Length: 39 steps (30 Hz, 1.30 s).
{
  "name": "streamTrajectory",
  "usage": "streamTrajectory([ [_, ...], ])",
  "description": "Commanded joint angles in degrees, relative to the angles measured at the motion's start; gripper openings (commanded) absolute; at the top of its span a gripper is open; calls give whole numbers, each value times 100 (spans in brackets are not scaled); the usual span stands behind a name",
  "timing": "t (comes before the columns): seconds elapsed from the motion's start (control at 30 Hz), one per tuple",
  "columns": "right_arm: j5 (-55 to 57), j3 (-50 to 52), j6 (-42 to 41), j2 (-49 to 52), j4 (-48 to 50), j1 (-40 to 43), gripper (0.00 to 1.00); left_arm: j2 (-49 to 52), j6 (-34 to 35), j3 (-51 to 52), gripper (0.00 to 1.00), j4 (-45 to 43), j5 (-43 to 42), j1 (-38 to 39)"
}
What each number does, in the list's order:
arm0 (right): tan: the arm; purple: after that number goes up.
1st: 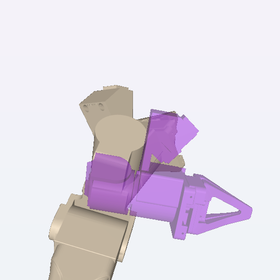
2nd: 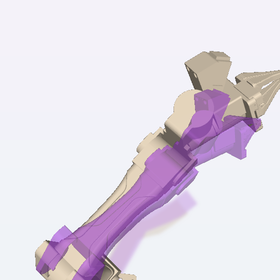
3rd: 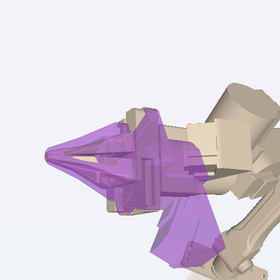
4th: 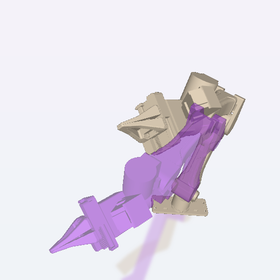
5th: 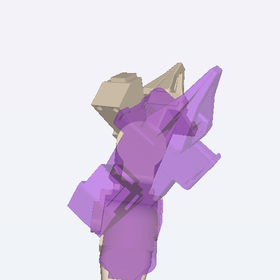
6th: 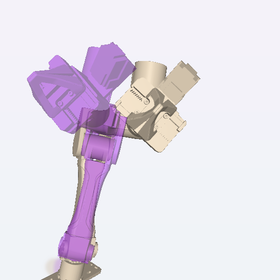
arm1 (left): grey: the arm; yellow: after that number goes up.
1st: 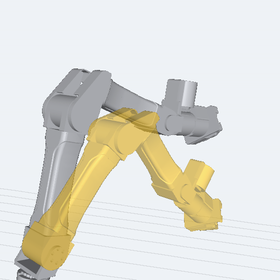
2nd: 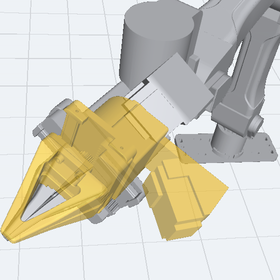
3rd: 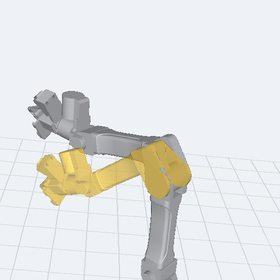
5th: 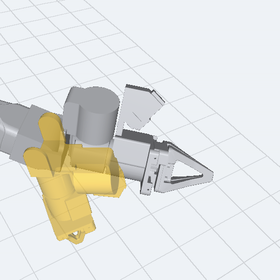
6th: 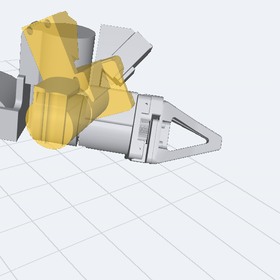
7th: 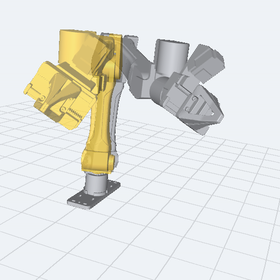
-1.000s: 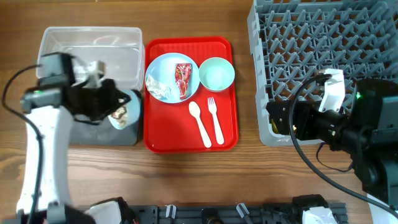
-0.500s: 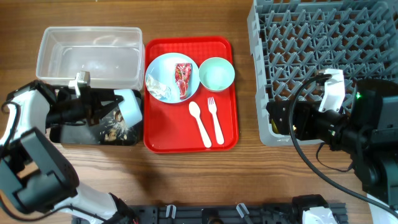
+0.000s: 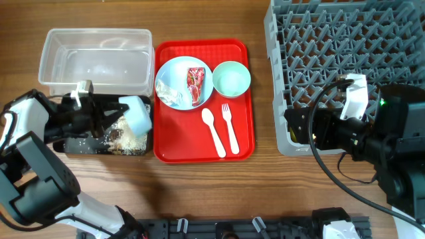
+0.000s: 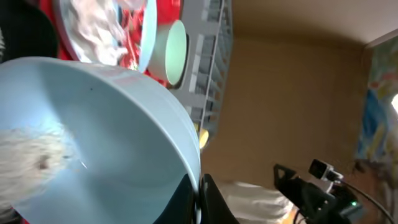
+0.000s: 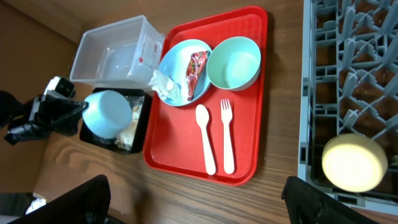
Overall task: Sort waste into correct bins and load items into the dishwasher rack
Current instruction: 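Tip the rice bowl over the black tray with the left gripper, then set the empty blue bowl back on the red tray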
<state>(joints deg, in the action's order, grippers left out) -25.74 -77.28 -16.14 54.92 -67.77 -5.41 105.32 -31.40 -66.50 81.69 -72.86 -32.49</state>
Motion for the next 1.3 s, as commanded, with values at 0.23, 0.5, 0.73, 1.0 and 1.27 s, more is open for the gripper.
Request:
streamTrajectory([
  [0.23,-87,13,96,4,11,13,91,-85,-944,20,4,778,-354,-313],
  [0.5,-131,13,92,-2,-7,13,91,-149,-1429,2,4,1270,-599,-391],
  [0.73,-133,13,81,-2,-46,13,91,-361,-1502,2,4,1493,-472,-374],
  [1.0,-131,13,-39,-2,-46,13,93,-1128,-1078,2,4,1445,-280,848],
  [1.27,-129,13,-37,0,-44,13,94,-1217,3202,13,4,-1091,2647,3292],
])
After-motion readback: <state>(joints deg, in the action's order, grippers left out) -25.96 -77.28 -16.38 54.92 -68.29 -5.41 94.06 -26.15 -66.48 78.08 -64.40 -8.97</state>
